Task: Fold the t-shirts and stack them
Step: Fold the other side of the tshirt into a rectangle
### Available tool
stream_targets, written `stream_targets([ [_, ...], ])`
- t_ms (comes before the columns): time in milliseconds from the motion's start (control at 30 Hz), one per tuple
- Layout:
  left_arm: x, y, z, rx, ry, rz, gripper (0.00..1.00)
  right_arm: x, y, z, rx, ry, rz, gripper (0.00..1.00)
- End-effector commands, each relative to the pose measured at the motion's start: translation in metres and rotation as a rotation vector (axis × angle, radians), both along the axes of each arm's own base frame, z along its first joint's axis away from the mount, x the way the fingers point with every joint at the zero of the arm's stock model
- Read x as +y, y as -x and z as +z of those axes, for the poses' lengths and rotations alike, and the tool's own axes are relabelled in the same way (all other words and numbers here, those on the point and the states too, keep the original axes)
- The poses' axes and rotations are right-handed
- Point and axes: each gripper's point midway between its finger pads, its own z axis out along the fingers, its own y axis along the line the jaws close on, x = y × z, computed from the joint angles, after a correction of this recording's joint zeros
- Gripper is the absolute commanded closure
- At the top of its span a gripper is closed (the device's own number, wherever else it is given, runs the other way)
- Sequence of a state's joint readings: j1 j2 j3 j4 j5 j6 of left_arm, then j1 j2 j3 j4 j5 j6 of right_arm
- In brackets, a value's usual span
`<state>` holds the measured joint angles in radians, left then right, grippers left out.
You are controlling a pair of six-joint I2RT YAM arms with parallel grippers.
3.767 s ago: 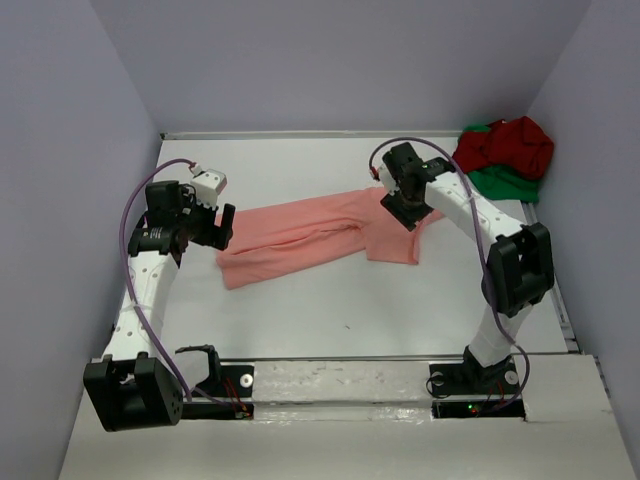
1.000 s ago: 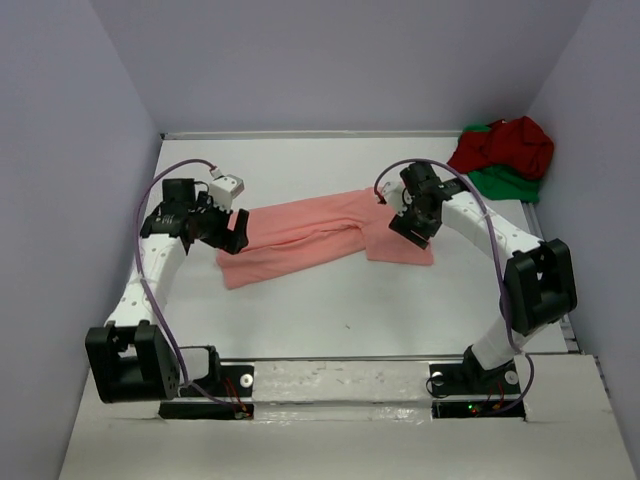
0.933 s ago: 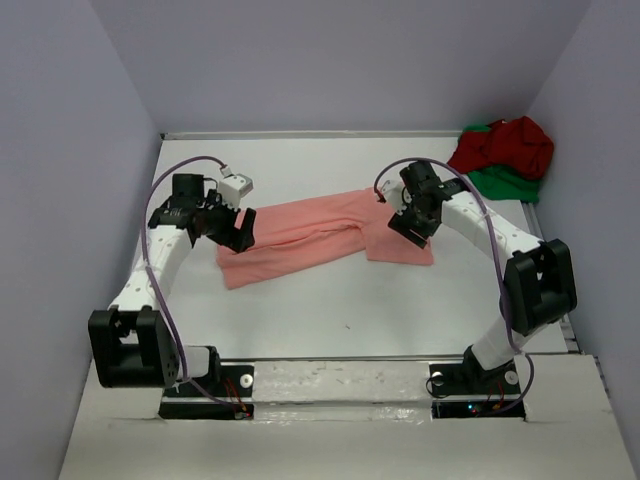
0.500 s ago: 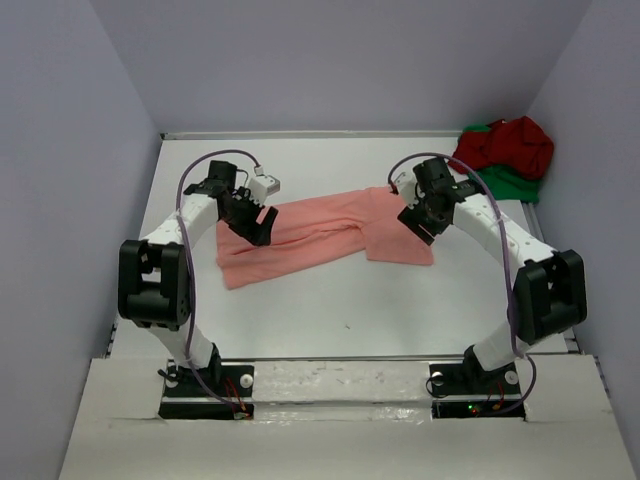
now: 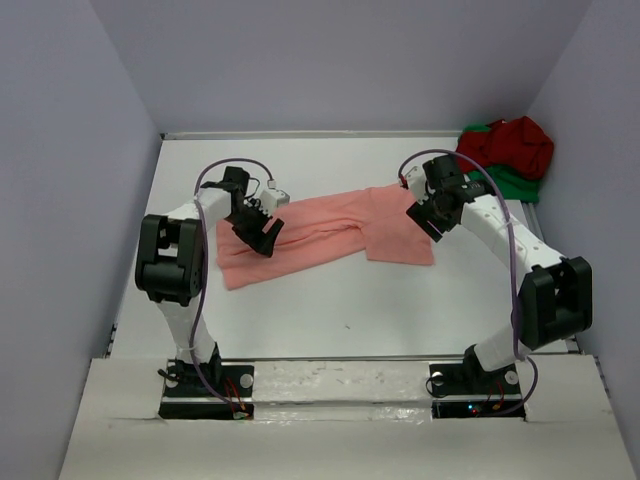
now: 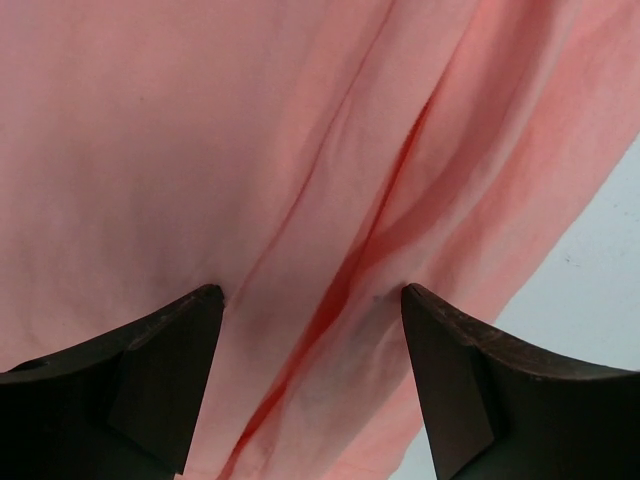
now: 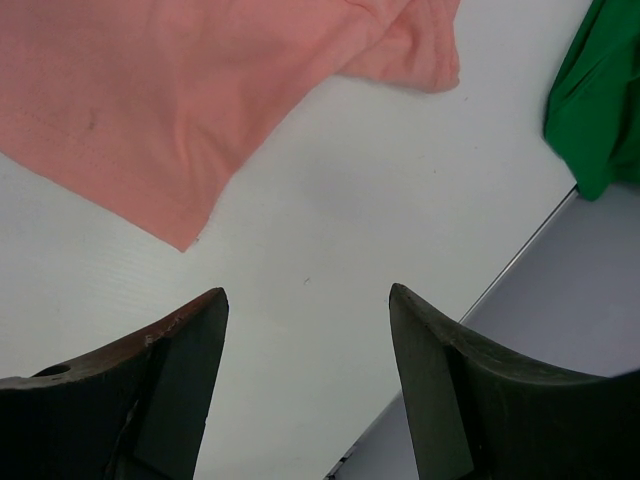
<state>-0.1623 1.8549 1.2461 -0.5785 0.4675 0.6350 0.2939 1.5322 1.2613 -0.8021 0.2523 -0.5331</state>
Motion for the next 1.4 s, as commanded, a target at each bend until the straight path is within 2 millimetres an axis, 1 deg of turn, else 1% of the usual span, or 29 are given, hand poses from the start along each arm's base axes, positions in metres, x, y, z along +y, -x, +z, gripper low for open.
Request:
stream_targets([
  [0, 0.007, 0.002, -0.002, 0.007, -0.049, -0.03, 0.14, 0.0, -0.011, 0.007, -0.038, -0.011, -0.034, 0.29],
  [167, 0.02, 0.008, -0.016, 0.046, -0.119, -0.05, 0.14, 0.002, -0.012, 0.009, -0.035, -0.021, -0.04, 0.29],
  [200, 0.021, 0.005, -0.016, 0.041, -0.132, -0.05, 0.14, 0.001, -0.012, 0.009, -0.033, -0.019, -0.041, 0.29],
  [267, 0.032, 0.007, -0.024, 0.07, -0.195, -0.055, 0.12, 0.001, -0.013, 0.01, -0.033, -0.019, -0.045, 0.29],
  [300, 0.036, 0.004, -0.025, 0.063, -0.22, -0.055, 0.1, 0.001, -0.012, 0.011, -0.033, -0.02, -0.047, 0.29],
  [333, 0.045, 0.002, -0.028, 0.059, -0.267, -0.053, 0.08, 0.002, -0.013, 0.011, -0.034, -0.023, -0.047, 0.29],
  [367, 0.049, 0.0, -0.029, 0.052, -0.29, -0.062, 0.05, 0.002, -0.012, 0.011, -0.029, -0.023, -0.05, 0.29],
  [433, 0.056, -0.002, -0.033, 0.054, -0.331, -0.073, 0.04, 0.001, -0.012, 0.009, -0.021, -0.019, -0.054, 0.29],
  [467, 0.065, -0.003, -0.034, 0.051, -0.377, -0.074, 0.02, 0.001, -0.012, 0.008, -0.019, -0.017, -0.055, 0.29],
  [500, 0.066, -0.005, -0.033, 0.049, -0.391, -0.079, 0.01, 0.001, -0.012, 0.007, -0.015, -0.015, -0.058, 0.29],
  [600, 0.078, -0.008, -0.031, 0.034, -0.455, -0.087, 0.01, 0.001, -0.012, 0.004, -0.007, -0.016, -0.057, 0.29],
  [700, 0.093, -0.012, -0.028, 0.017, -0.544, -0.085, 0.01, 0.004, -0.014, 0.0, 0.003, -0.025, -0.06, 0.29],
  [767, 0.1, -0.017, -0.022, -0.006, -0.589, -0.084, 0.01, 0.008, -0.018, 0.0, 0.001, -0.044, -0.06, 0.29],
  [867, 0.101, -0.031, -0.003, -0.067, -0.6, -0.067, 0.01, 0.014, -0.031, -0.001, -0.033, -0.075, -0.074, 0.29],
  [900, 0.098, -0.039, 0.01, -0.089, -0.585, -0.058, 0.01, 0.014, -0.04, -0.004, -0.046, -0.085, -0.086, 0.29],
  [933, 0.086, -0.043, 0.022, -0.112, -0.518, -0.048, 0.01, 0.019, -0.049, 0.0, -0.069, -0.111, -0.101, 0.29],
  [967, 0.079, -0.053, 0.044, -0.149, -0.476, -0.037, 0.01, 0.024, -0.056, 0.002, -0.079, -0.133, -0.1, 0.32],
  [1000, 0.068, -0.057, 0.058, -0.173, -0.415, -0.037, 0.01, 0.026, -0.062, 0.003, -0.081, -0.157, -0.108, 0.33],
  [1033, 0.058, -0.06, 0.073, -0.201, -0.361, -0.033, 0.01, 0.031, -0.069, -0.004, -0.066, -0.174, -0.107, 0.35],
  [1067, 0.041, -0.062, 0.096, -0.241, -0.257, -0.029, 0.01, 0.038, -0.081, 0.006, -0.09, -0.201, -0.096, 0.37],
  [1100, 0.024, -0.066, 0.13, -0.308, -0.159, -0.039, 0.01, 0.042, -0.089, -0.003, -0.075, -0.202, -0.092, 0.39],
  [1133, 0.016, -0.067, 0.146, -0.337, -0.115, -0.036, 0.01, 0.044, -0.096, -0.001, -0.083, -0.205, -0.088, 0.43],
  [1167, 0.01, -0.068, 0.161, -0.367, -0.074, -0.033, 0.01, 0.043, -0.11, 0.01, -0.117, -0.213, -0.093, 0.44],
  [1200, 0.006, -0.07, 0.185, -0.42, -0.032, -0.008, 0.01, 0.044, -0.118, 0.011, -0.127, -0.212, -0.093, 0.45],
  [1233, -0.002, -0.069, 0.196, -0.437, 0.014, -0.007, 0.01, 0.046, -0.125, 0.011, -0.132, -0.214, -0.093, 0.46],
  [1267, -0.005, -0.067, 0.204, -0.451, 0.036, -0.002, 0.01, 0.044, -0.138, 0.011, -0.141, -0.218, -0.102, 0.49],
  [1300, -0.006, -0.067, 0.21, -0.465, 0.046, 0.003, 0.01, 0.047, -0.143, 0.008, -0.139, -0.224, -0.098, 0.5],
  [1333, -0.006, -0.067, 0.214, -0.478, 0.062, 0.029, 0.01, 0.045, -0.149, 0.006, -0.139, -0.231, -0.104, 0.52],
  [1367, -0.004, -0.066, 0.212, -0.478, 0.051, 0.039, 0.01, 0.047, -0.154, -0.008, -0.113, -0.23, -0.103, 0.57],
])
